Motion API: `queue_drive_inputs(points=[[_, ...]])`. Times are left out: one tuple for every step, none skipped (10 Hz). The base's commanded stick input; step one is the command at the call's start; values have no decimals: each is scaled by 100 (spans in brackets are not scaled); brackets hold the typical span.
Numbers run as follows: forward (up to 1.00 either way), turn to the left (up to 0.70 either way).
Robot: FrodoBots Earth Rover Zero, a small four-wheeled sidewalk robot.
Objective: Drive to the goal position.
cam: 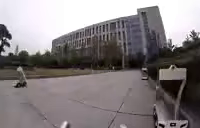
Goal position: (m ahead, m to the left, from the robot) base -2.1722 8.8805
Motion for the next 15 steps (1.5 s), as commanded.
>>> queue_drive_inputs(points=[[70, 35], [70, 35], [70, 35], [70, 35], [70, 35], [70, 35], [70, 35], [70, 35], [70, 35], [70, 35], [70, 35], [70, 35], [70, 35], [70, 35], [70, 35]])
